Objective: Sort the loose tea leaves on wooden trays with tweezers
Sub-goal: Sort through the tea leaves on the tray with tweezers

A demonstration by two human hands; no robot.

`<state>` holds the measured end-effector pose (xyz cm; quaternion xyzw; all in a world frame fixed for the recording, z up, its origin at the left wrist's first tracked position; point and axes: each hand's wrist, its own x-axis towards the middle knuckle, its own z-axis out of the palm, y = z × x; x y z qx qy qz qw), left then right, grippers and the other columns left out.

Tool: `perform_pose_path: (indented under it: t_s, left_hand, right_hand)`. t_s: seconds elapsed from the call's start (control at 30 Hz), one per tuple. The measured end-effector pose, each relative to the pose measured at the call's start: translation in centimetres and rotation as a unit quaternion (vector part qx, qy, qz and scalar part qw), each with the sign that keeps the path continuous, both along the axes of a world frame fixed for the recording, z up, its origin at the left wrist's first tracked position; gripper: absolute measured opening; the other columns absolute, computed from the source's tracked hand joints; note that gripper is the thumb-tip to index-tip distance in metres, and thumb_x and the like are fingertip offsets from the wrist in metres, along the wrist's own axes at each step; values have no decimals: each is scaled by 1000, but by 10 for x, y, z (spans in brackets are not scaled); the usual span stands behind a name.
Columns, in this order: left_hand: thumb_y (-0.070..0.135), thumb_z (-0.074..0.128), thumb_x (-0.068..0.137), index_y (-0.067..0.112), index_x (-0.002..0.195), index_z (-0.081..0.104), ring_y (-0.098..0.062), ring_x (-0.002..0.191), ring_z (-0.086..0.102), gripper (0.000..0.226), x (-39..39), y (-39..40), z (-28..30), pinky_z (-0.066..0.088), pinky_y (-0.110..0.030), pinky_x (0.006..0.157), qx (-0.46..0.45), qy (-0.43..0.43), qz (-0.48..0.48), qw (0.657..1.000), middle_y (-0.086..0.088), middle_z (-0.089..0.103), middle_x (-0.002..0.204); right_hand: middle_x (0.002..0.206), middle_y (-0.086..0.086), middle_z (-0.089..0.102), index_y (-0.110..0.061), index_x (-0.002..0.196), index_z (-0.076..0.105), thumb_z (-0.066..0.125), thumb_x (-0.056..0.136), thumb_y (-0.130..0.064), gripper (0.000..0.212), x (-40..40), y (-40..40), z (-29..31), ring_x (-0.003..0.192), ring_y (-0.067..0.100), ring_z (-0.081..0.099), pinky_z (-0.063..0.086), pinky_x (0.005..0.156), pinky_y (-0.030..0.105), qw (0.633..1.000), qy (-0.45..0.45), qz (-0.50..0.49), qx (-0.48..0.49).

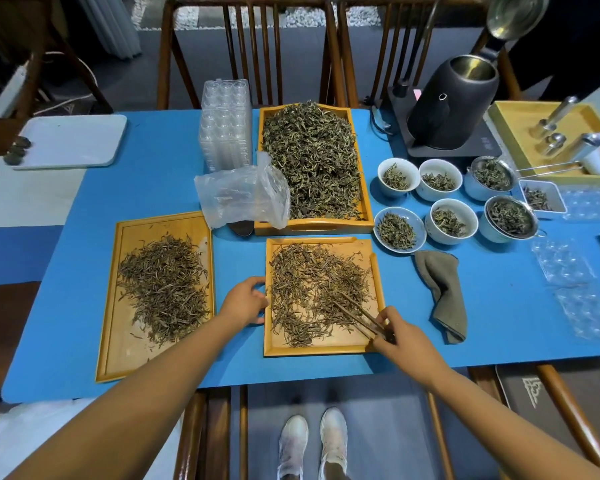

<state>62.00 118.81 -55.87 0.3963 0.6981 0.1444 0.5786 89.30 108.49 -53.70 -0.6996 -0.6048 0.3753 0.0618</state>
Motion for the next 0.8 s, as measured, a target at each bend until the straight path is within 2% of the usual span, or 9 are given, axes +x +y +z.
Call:
perform_pose_path:
  t_s: [0.2,0.37,0.53,0.8]
  left_hand:
    - [-7,50,90,12,137,43,-24,93,53,52,0,0,0,56,-41,78,0,10,-11,1000,-7,51,89]
    - [-8,51,90,12,137,44,-24,92,54,52,0,0,-1,55,-39,75,3,11,-9,1000,-7,52,88]
    - [-8,51,89,12,136,45,-24,91,54,51,0,1,-2,54,-38,70,1,10,-6,1000,-5,52,85]
    - [-5,52,90,13,137,44,-24,92,54,51,0,2,-3,54,-33,63,4,22,-16,1000,-11,52,98]
  right_hand:
    - [76,1,56,-21,101,42,56,86,-23,21,8,-14,1,58,8,47,34,52,21,1000,-5,20,-19]
    - [78,10,62,-23,101,42,56,85,-24,21,12,-12,4,58,15,48,35,52,27,1000,2,7,-15]
    - [78,5,60,-23,101,42,55,86,-23,20,15,-16,4,58,11,48,35,52,22,999,-11,34,-30]
    - [71,-5,53,-28,101,41,54,87,-26,20,20,-29,6,55,7,46,35,49,20,999,-21,41,-20]
